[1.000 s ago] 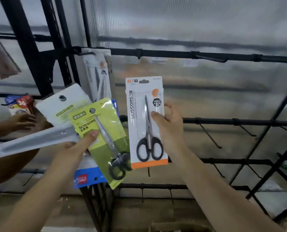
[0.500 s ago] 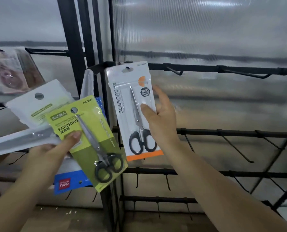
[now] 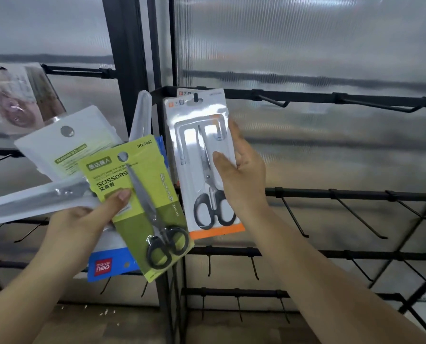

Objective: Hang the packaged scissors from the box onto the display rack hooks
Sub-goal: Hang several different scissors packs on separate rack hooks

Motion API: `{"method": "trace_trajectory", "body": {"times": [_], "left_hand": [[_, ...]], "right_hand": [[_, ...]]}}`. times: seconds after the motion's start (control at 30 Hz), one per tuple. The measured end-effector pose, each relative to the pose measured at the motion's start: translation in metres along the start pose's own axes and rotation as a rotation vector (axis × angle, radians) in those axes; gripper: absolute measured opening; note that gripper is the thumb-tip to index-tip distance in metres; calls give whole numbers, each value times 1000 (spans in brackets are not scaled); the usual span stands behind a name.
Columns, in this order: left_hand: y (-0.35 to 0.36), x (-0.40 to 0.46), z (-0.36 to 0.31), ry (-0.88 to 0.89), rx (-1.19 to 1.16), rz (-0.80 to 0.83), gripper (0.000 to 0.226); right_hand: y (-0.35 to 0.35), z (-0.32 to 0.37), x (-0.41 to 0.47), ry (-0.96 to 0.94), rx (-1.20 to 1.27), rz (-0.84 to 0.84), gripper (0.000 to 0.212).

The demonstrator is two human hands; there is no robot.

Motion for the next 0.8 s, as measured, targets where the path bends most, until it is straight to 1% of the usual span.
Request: {"method": "trace_trajectory", "body": {"times": [0.1, 0.17, 0.27, 0.33, 0.4, 0.43, 0.5, 0.53, 0.57, 0.63, 0.67, 0.7, 0.73, 0.8], "left_hand": [[3, -7, -10, -11, -34, 29, 74], [5, -12, -15, -31, -76, 45, 64], [11, -20, -22, -57, -183, 62, 45], [18, -25, -25, -52, -200, 91, 41], [24, -26, -21, -64, -197, 110, 42], [27, -25, -16, -78, -206, 119, 48], [33, -26, -13, -94, -213, 140, 74], [36, -27, -13, -95, -204, 137, 81], [39, -28, -11, -94, -209, 143, 80], [47, -31, -9, -101, -268, 151, 60], [52, -34, -8, -112, -296, 152, 51], [59, -37, -8, -113, -319, 173, 47], [66, -43, -11, -118, -342, 190, 48], [81, -52, -15, -135, -386, 242, 45]], "right_hand": [[-1, -1, 2, 23, 1, -25, 55], [-2, -2, 12, 38, -38, -24, 57], [1, -6, 32, 64, -189, -4, 60], [2, -12, 39, 71, -270, 10, 63], [2, -15, 39, 64, -316, 44, 68], [2, -17, 37, 64, -353, 71, 69], [0, -17, 26, 72, -417, 99, 63], [-4, -17, 18, 70, -419, 87, 56], [-7, -16, 7, 52, -393, 64, 48], [-12, -15, -20, -30, -301, 70, 29], [-12, -15, -34, -67, -282, 118, 23], [-10, -15, -47, -88, -272, 189, 21], [-9, -19, -58, -81, -254, 254, 24], [-11, -33, -70, 13, -186, 310, 39]]}}
Point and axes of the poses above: each hand's wrist, its own x-axis towards the middle knuckle, its own y-axis out of the palm, z = x × y, the point moved 7 cm from there along x, towards the middle knuckle, and after that the axes turned 5 degrees about -x, right-handed, at the moved point
